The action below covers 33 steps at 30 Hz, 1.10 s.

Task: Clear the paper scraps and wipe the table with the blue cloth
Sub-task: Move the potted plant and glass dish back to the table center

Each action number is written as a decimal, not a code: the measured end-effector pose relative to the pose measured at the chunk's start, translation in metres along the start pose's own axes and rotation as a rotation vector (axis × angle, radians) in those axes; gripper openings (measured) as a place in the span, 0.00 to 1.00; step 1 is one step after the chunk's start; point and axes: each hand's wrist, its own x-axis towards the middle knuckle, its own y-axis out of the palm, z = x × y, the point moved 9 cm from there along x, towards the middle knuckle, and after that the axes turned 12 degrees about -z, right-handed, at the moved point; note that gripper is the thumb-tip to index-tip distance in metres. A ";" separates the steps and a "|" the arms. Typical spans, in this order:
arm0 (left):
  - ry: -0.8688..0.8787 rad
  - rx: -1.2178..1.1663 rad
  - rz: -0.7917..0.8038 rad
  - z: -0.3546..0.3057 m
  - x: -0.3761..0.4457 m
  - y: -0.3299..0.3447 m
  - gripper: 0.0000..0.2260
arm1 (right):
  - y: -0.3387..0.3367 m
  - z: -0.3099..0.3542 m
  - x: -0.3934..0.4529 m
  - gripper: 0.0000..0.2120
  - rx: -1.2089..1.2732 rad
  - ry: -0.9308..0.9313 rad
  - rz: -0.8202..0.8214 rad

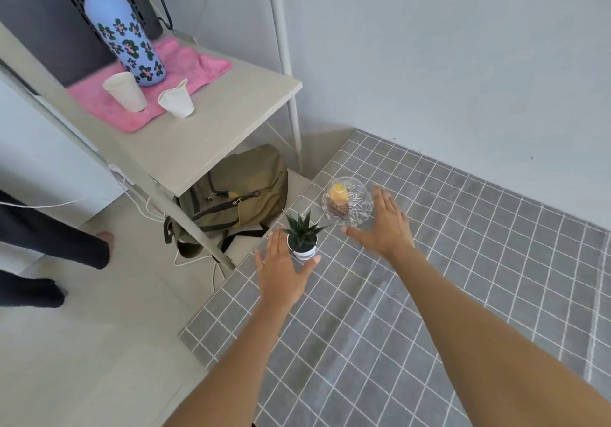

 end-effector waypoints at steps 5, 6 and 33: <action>-0.060 -0.220 -0.136 -0.003 0.000 -0.004 0.30 | 0.023 0.002 0.010 0.57 0.099 -0.009 -0.026; -0.084 -0.259 -0.160 -0.005 -0.002 -0.007 0.28 | 0.024 0.002 0.011 0.57 0.127 -0.007 -0.050; -0.287 -0.442 -0.131 0.022 -0.003 0.010 0.29 | 0.015 0.026 0.025 0.46 0.375 -0.161 -0.230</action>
